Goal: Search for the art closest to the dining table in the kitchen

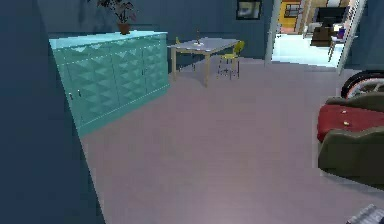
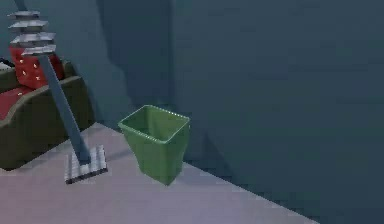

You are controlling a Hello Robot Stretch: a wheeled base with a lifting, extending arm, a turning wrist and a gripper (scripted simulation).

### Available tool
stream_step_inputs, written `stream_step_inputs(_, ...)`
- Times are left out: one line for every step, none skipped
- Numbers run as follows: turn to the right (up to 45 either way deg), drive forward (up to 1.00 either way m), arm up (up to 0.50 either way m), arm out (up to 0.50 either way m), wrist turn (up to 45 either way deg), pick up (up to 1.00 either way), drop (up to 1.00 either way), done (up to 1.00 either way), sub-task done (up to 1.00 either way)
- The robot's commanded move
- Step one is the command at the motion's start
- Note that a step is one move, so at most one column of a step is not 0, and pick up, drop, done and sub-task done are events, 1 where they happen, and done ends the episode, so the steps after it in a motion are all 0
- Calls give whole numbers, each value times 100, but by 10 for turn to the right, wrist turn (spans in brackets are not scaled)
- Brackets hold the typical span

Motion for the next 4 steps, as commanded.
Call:
stream_step_inputs(150, 0, 0, 0, 0, 0, 0, 0, 0)
stream_step_inputs(0, 100, 0, 0, 0, 0, 0, 0, 0)
stream_step_inputs(30, 0, 0, 0, 0, 0, 0, 0, 0)
stream_step_inputs(0, 85, 0, 0, 0, 0, 0, 0, 0)
